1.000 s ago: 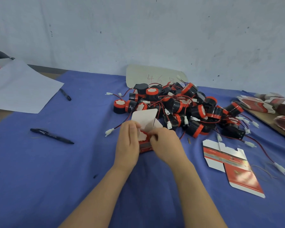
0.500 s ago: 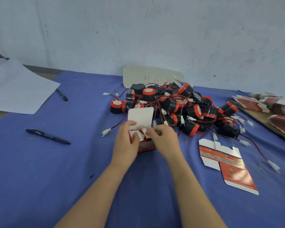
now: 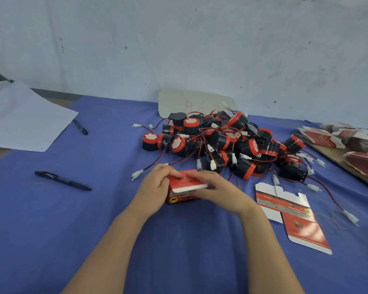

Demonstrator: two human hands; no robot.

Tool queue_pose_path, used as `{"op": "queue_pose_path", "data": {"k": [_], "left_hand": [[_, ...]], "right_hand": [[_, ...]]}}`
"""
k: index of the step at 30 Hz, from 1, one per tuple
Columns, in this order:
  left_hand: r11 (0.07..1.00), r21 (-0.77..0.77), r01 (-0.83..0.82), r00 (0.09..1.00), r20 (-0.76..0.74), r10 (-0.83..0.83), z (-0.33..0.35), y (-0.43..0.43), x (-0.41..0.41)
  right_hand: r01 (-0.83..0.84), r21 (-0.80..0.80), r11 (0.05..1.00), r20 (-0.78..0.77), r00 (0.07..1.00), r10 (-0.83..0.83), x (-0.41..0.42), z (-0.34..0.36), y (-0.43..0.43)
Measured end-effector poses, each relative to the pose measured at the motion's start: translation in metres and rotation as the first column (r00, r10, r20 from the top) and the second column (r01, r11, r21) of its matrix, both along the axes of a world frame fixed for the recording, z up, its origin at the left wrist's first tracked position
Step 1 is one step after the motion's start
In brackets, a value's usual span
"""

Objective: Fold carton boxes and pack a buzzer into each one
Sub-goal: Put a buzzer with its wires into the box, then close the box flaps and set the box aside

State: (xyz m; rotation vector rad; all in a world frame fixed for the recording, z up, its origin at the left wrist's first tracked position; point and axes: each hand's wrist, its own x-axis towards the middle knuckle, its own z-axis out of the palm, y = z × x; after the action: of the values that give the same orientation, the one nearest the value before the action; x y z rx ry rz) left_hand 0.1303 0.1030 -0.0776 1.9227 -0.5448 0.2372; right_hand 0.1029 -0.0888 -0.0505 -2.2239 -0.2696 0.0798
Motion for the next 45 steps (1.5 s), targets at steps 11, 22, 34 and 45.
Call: {"op": "queue_pose_path", "data": {"k": [11, 22, 34, 45], "left_hand": [[0.980, 0.191, 0.058, 0.998, -0.004, -0.059, -0.002, 0.002, -0.002], [0.998, 0.063, -0.032, 0.998, 0.049, 0.029, -0.006, -0.006, -0.001], [0.998, -0.022, -0.055, 0.998, 0.021, 0.056, -0.005, -0.010, -0.004], [0.974, -0.178, -0.137, 0.986, -0.117, 0.117, -0.002, -0.025, -0.011]], "right_hand": [[0.104, 0.047, 0.993, 0.091, 0.990, -0.108, -0.001, -0.008, 0.000], [0.221, 0.140, 0.965, 0.208, 0.946, -0.247, 0.004, -0.017, 0.012], [0.310, 0.270, 0.912, 0.206, 0.906, -0.369, 0.009, -0.028, 0.023], [0.312, 0.390, 0.866, 0.186, 0.895, -0.406, 0.010, -0.026, 0.043]]}}
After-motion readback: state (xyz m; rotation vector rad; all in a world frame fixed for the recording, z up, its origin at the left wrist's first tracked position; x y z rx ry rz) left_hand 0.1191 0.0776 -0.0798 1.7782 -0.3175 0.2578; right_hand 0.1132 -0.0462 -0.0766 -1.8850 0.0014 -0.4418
